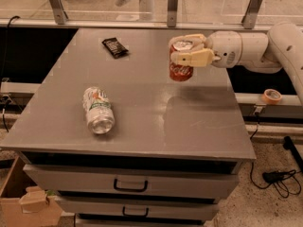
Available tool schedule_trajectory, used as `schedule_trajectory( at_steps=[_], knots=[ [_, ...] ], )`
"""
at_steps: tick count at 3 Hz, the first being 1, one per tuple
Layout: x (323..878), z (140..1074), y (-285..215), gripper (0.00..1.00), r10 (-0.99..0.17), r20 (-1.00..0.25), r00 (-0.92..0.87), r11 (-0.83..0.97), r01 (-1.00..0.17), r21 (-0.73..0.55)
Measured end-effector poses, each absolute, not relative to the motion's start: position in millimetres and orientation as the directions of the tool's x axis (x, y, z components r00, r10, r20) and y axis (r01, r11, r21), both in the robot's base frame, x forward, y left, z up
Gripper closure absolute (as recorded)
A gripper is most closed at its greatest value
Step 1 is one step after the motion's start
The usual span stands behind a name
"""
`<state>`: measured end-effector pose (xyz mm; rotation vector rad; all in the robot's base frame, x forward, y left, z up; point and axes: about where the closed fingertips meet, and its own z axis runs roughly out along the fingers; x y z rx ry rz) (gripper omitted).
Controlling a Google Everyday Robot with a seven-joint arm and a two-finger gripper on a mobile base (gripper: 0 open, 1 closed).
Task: Place coke can upright
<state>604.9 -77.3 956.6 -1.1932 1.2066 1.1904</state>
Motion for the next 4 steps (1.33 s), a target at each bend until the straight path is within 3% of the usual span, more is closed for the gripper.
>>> schedule_trajectory(
  at_steps=[1, 2, 4],
  knots=[
    [603, 938, -80, 1.0, 0.037, -0.999, 0.0, 0.019, -1.0, 0.0],
    [604, 924, -83, 0.83, 0.051, -0.999, -0.011, 0.012, -1.0, 0.012],
    [602, 902, -89, 0.36, 0.07, -0.997, -0.033, 0.018, -0.999, 0.034]
  ],
)
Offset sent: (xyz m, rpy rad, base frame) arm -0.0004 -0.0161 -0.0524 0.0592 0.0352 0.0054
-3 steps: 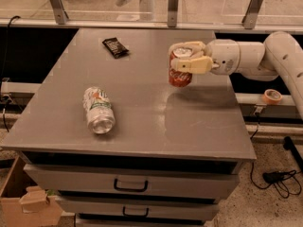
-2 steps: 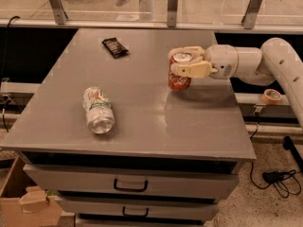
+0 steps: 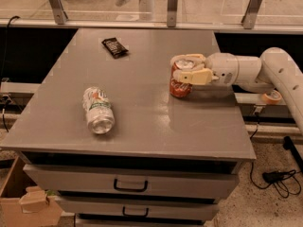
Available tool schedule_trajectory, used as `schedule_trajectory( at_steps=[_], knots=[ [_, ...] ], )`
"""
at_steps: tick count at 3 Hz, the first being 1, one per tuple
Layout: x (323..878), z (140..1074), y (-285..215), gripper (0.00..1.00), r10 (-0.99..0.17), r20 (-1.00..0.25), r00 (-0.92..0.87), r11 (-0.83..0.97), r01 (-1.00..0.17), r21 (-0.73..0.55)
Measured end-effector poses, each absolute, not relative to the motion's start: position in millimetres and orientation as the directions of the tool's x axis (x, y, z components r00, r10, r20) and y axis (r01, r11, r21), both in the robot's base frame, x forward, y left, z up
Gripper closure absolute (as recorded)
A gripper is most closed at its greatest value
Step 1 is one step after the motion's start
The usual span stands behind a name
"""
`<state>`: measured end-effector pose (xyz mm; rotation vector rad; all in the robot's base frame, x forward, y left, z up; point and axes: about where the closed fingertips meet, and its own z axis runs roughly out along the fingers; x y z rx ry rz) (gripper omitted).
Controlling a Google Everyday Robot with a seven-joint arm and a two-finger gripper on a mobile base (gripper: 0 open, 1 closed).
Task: Place coke can upright
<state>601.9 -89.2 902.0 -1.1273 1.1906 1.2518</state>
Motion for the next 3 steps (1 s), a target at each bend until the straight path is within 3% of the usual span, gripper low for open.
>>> schedule_trajectory(
  at_steps=[1, 2, 3],
  knots=[
    [601, 897, -89, 0.13, 0.072, -0.997, -0.039, 0.024, -0.999, 0.041],
    [599, 897, -94, 0.0, 0.059, -0.997, -0.043, 0.035, -0.998, 0.045],
    [604, 917, -112, 0.0, 0.007, -1.0, -0.008, 0.066, -0.998, 0.008]
  ],
)
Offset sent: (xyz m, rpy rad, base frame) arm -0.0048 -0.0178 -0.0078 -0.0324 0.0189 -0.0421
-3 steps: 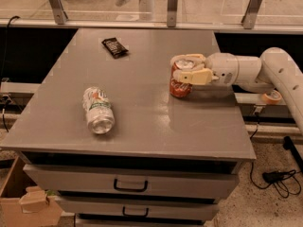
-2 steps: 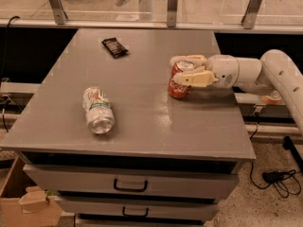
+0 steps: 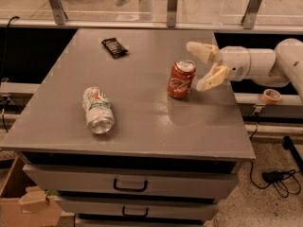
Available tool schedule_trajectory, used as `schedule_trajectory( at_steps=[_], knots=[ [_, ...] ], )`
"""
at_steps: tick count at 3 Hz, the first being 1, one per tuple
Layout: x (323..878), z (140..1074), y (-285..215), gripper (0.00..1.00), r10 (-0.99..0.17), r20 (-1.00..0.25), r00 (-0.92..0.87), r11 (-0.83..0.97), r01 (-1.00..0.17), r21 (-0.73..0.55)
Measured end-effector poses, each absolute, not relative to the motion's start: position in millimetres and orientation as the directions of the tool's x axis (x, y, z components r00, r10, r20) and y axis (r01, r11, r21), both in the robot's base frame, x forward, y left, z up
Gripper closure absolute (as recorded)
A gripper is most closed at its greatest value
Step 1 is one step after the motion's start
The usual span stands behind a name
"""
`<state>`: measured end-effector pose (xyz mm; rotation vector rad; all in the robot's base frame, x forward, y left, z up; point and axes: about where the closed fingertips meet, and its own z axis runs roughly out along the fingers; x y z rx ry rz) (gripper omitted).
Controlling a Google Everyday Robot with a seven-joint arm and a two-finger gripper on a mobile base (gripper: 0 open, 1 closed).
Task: Place coke can upright
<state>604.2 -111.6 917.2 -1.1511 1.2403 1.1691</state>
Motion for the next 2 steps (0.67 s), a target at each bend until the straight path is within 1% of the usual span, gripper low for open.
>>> schedule_trajectory(
  at_steps=[1, 2],
  knots=[
    [613, 961, -145, 0.0, -0.08, -0.995, 0.065, 0.125, -0.989, -0.074],
    [615, 1043, -205, 0.0, -0.249, -0.953, 0.173, 0.293, -0.924, -0.245]
  ],
)
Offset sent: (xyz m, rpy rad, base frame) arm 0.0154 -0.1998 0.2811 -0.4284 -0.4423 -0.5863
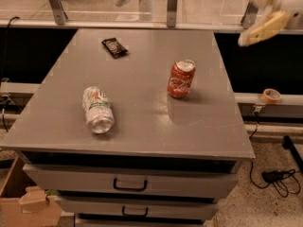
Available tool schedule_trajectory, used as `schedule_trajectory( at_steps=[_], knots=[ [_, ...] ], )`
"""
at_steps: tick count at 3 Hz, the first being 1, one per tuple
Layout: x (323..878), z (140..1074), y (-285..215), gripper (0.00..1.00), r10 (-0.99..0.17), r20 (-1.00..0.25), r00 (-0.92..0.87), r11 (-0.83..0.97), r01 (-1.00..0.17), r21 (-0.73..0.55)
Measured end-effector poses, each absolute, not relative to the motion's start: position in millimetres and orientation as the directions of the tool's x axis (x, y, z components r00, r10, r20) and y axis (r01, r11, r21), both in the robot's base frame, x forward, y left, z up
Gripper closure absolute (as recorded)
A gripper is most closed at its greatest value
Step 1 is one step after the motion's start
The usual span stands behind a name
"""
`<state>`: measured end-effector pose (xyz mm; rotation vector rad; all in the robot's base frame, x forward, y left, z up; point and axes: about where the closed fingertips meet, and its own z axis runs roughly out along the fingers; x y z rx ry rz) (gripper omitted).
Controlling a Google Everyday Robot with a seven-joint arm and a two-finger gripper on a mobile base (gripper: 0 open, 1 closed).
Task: Place coke can upright
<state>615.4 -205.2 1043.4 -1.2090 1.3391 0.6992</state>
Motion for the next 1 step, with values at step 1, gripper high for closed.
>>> schedule_trajectory(
  at_steps=[1],
  knots=[
    [615.5, 1066.0, -222.2, 0.0, -0.257, -0.943, 0.213, 0.327, -0.899, -0.292]
  ],
)
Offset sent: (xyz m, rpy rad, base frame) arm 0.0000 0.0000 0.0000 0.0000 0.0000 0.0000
